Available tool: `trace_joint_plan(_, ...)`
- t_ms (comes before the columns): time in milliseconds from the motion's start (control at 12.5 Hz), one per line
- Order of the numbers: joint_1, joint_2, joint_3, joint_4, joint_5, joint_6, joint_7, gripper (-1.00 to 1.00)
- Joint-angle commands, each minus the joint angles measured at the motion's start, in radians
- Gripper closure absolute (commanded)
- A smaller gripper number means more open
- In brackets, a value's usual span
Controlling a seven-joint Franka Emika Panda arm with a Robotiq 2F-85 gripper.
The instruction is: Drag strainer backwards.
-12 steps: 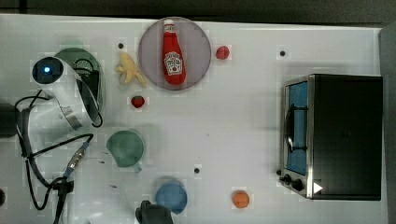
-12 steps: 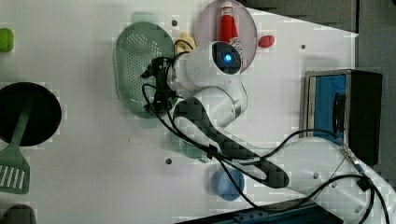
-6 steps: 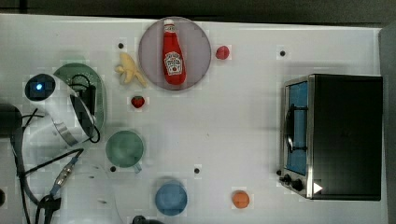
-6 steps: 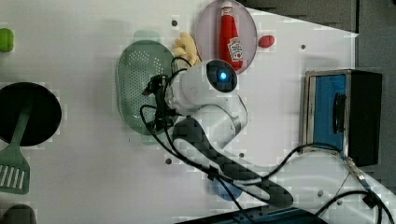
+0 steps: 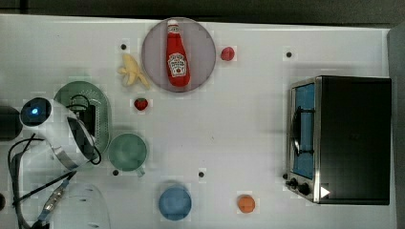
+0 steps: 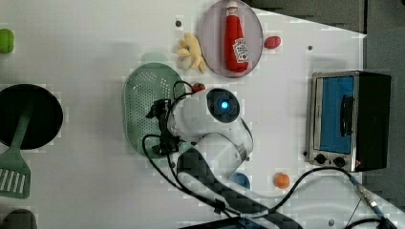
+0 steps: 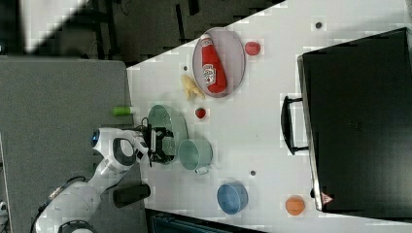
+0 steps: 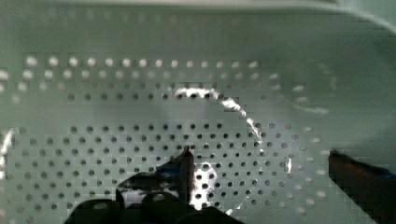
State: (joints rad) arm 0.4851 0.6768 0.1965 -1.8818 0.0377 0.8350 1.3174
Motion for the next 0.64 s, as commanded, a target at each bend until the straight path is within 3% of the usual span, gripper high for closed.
trace_joint_plan(80,0.055,-0.064,-0.003,-0.058,0.037,0.011,0.064,-1.00)
trace_joint_plan(640,0.117,-0.112,0.000,-0.147,0.056,0.015,0.110,-1.00)
